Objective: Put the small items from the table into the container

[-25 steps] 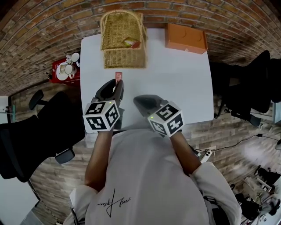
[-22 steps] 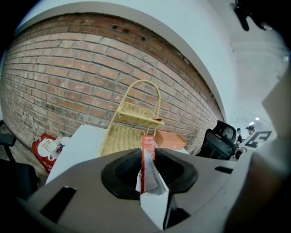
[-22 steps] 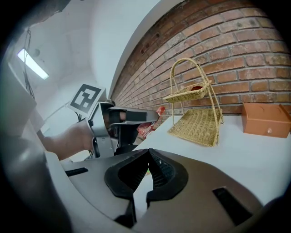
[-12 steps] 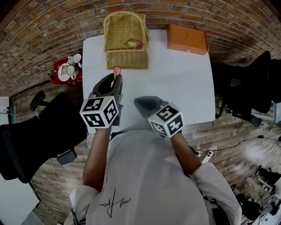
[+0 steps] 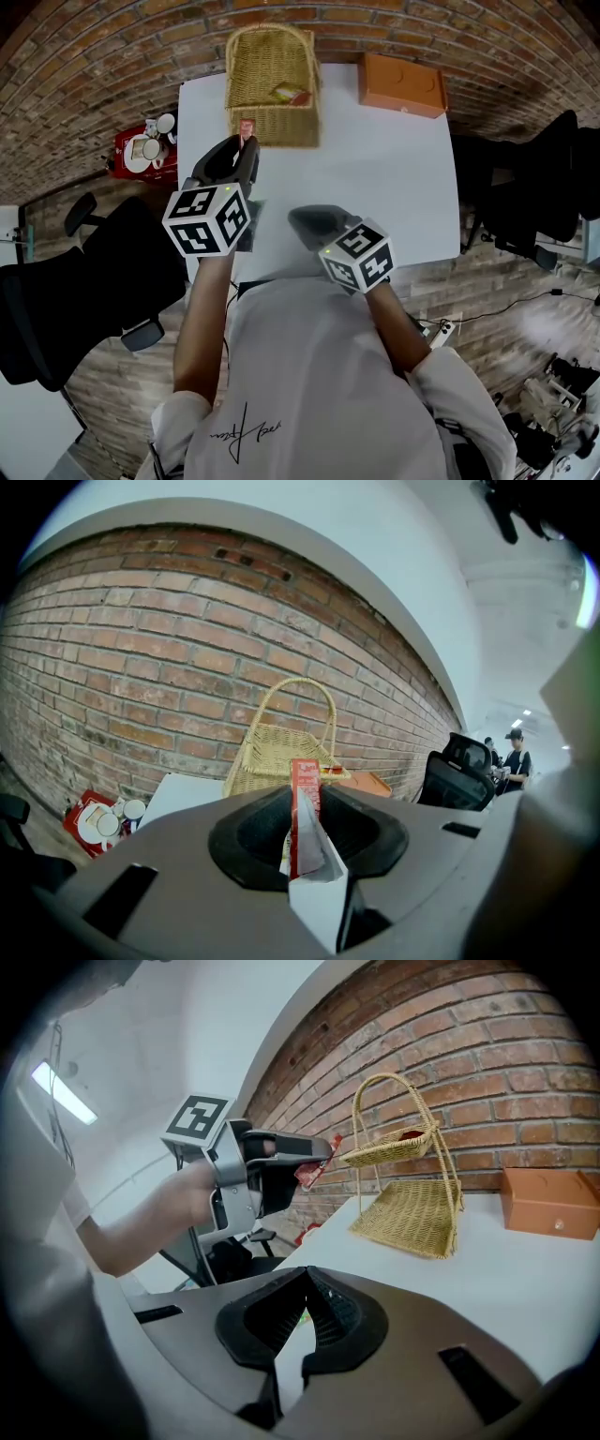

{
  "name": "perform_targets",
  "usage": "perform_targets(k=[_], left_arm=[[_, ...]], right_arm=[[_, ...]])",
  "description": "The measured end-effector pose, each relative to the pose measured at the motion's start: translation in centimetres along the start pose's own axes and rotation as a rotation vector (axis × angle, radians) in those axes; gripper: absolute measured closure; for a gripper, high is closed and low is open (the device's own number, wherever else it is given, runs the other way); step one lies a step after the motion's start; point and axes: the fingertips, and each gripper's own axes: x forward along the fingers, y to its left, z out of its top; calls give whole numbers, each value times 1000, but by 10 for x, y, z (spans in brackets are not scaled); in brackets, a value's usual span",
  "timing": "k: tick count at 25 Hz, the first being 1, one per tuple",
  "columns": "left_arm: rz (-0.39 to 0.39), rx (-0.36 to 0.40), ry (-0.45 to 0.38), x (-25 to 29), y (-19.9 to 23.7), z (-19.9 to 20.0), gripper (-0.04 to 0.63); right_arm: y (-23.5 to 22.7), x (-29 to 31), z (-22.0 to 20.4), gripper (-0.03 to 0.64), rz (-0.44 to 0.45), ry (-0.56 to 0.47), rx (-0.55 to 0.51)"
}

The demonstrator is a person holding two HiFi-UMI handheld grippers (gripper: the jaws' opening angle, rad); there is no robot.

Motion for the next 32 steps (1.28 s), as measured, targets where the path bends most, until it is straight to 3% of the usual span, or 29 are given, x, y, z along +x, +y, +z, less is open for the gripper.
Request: perform_targets(k=[19,24,32], left_arm=[[14,75,-2,28,14,38,489],[0,140,24,46,8,45,489],[8,146,57,66,16,51,489]], right_arm=[[-8,-1,-1,595,-17,2,30],[-15,-1,-3,595,-24,8,51],[-25,2,-4,594,-32,13,97]])
